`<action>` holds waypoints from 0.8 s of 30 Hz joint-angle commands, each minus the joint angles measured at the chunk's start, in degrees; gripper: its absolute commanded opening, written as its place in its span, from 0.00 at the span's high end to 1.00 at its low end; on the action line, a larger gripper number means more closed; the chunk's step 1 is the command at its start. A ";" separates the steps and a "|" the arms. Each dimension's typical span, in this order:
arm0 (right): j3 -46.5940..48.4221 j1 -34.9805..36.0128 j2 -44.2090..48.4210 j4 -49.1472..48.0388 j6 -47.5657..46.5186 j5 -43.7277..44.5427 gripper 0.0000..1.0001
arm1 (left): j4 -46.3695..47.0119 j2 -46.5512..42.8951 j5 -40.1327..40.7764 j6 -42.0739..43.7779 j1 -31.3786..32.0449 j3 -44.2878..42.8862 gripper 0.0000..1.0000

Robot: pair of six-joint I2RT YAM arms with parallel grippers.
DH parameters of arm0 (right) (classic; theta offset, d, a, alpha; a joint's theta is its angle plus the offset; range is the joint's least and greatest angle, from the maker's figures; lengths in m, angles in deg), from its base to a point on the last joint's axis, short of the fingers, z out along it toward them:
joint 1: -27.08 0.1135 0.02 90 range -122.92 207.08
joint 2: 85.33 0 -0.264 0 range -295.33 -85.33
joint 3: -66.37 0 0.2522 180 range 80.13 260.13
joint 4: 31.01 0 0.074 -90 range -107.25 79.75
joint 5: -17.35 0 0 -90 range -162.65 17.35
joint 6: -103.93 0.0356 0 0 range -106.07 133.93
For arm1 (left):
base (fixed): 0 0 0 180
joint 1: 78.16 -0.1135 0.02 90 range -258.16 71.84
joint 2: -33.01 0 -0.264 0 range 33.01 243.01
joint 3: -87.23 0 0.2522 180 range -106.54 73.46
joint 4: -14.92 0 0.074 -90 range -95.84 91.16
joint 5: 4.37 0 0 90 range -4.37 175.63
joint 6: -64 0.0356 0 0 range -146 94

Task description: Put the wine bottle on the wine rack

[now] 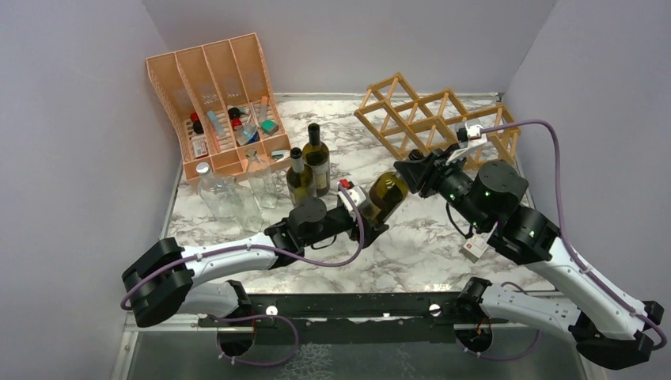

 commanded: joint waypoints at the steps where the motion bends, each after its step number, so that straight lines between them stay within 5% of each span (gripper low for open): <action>1: 1.92 0.17 3.70 -2.94 1.75 -5.35 0.99 | 7.75 2.42 -2.38 2.18 0.08 -1.78 0.13; 7: 4.20 0.16 4.51 3.57 3.13 -7.62 0.99 | 12.14 2.88 -6.44 6.86 0.07 -1.99 0.47; 9: 5.63 0.17 4.08 6.61 3.27 -8.97 0.93 | 12.48 3.37 -8.21 10.11 0.05 -2.56 0.67; 10: 6.36 0.17 3.83 8.30 3.43 -9.71 0.84 | 12.51 3.75 -9.12 12.33 0.08 -2.94 0.90; 11: 7.18 0.15 3.51 9.96 3.61 -10.32 0.74 | 12.59 4.07 -9.01 14.10 0.09 -3.22 1.00; 14: 9.47 0.17 2.83 15.19 4.59 -10.73 0.41 | 13.18 5.25 -7.23 20.34 -0.01 -4.25 1.00; 16: 10.43 0.17 2.89 17.79 4.86 -10.50 0.29 | 13.12 5.83 -7.05 25.54 -0.01 -4.77 1.00; 24: 18.23 0.17 2.26 31.66 5.74 -3.56 0.22 | 15.83 9.02 -5.77 49.53 -0.71 -7.38 1.00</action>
